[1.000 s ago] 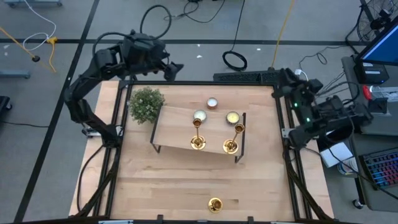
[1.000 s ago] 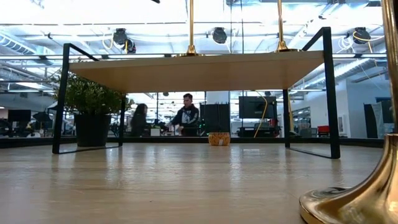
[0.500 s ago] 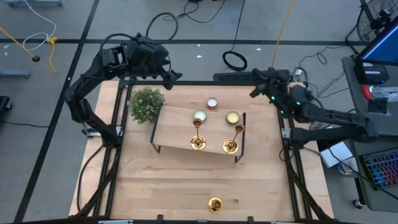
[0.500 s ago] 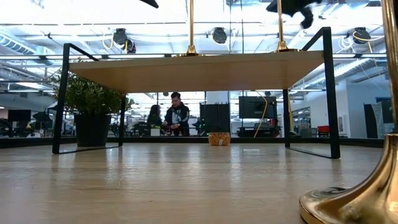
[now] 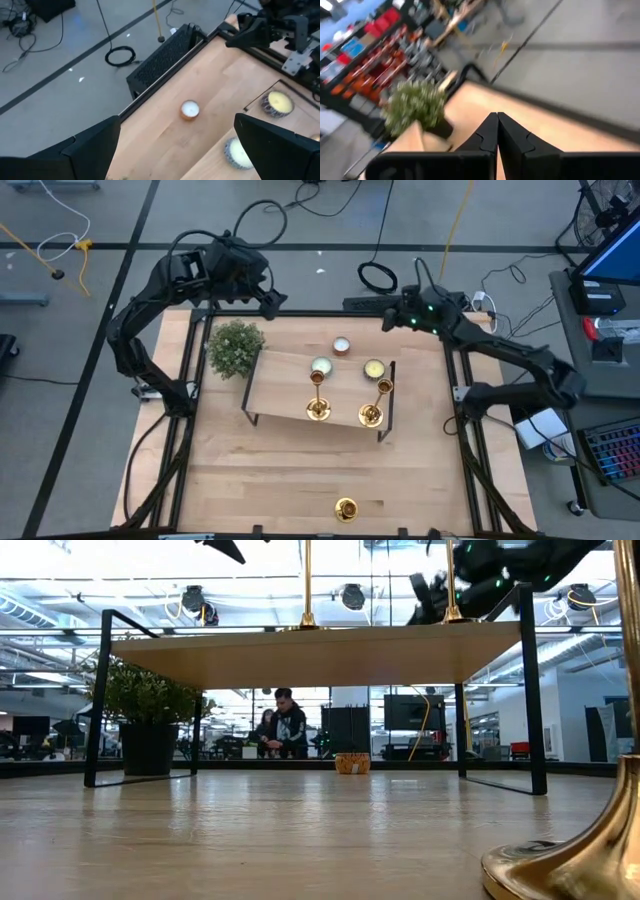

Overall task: Pick & Place candle stick holders
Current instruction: Put the scented candle on the shelf

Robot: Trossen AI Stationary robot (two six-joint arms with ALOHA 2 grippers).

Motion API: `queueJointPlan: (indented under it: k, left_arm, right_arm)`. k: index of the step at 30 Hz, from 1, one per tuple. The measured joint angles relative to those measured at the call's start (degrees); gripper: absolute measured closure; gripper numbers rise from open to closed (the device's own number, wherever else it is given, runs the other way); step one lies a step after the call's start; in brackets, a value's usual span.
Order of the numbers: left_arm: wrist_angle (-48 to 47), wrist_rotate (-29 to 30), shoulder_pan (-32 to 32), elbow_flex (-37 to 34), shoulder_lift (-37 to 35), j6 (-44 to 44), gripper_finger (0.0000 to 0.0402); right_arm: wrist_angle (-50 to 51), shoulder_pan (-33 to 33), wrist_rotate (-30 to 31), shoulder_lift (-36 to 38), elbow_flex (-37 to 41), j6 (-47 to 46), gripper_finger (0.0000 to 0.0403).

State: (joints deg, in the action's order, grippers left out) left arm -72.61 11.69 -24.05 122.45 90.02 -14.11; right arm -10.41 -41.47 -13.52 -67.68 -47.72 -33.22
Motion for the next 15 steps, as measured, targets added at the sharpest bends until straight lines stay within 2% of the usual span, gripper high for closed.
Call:
queueJointPlan:
  k: [5,9,15]
  left_arm:
    - [-0.7,0.8,0.0,0.0,0.0,0.1,0.0005]
    - [-0.6,0.8,-0.1,0.0,0.0,0.9,0.0005]
    - [-0.5,1.0,-1.1,0.0,0.0,1.2,0.0005]
  right_arm:
    - [1.8,-3.6,-13.5,-6.0,-0.9,-1.0,0.0401]
    - [3.9,-4.7,-21.5,-10.3,-3.6,-0.6,0.0402]
    - [12.5,-4.7,-26.1,-16.7,-12.0,3.4,0.0402]
